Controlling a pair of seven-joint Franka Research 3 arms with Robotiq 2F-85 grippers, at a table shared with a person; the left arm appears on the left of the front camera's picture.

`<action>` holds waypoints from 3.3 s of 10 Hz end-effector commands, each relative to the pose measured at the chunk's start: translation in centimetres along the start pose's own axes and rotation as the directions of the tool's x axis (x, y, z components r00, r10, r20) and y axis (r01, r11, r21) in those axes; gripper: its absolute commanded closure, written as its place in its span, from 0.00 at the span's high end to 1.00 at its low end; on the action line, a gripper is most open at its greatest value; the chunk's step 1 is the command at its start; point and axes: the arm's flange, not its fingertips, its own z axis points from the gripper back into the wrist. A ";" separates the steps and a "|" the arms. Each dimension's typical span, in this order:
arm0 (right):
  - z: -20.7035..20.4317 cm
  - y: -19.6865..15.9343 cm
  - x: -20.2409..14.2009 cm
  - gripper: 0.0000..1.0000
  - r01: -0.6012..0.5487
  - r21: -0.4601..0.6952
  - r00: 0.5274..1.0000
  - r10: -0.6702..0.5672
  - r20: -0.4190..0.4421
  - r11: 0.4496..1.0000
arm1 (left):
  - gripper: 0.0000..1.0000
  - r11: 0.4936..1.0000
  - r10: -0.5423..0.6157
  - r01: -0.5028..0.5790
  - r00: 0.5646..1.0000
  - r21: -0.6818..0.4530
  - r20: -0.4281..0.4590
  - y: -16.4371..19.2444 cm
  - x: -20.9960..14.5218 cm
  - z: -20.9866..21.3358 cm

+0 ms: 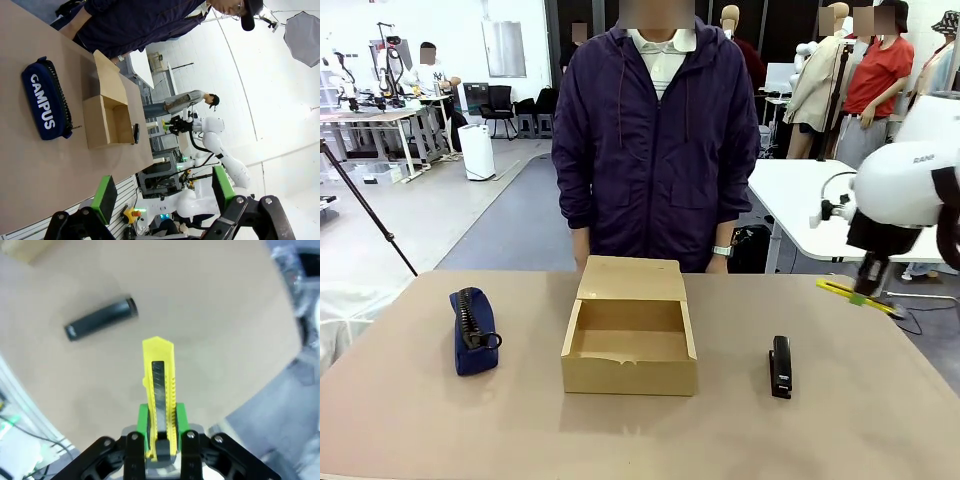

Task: Pack the items into the box.
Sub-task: Pick up the item specified by the human and place it in the Mailer Box.

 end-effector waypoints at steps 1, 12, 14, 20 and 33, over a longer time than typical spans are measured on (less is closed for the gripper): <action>0.8 3.3 8.7 0.00 -0.239 -0.038 0.959 0.242 0.145 0.970 | 1.00 1.000 -0.008 0.008 1.000 -0.024 0.007 -0.3 0.1 0.0; -4.3 16.4 27.8 0.00 -0.594 0.046 0.790 0.571 0.222 0.803 | 1.00 1.000 -0.008 0.008 1.000 -0.024 0.007 -0.3 0.1 0.0; -8.6 17.4 29.5 0.00 -0.542 0.092 0.834 0.520 0.186 0.836 | 1.00 1.000 -0.008 0.008 1.000 -0.024 0.007 -0.3 0.1 0.0; -12.7 18.1 30.5 0.85 -0.473 0.127 0.879 0.456 0.141 0.872 | 1.00 1.000 -0.008 0.008 1.000 -0.024 0.007 -0.3 0.1 0.0; -0.5 10.2 20.5 1.00 0.043 0.332 0.959 -0.132 0.250 0.942 | 1.00 1.000 -0.008 0.008 1.000 -0.024 0.007 -0.3 0.1 0.0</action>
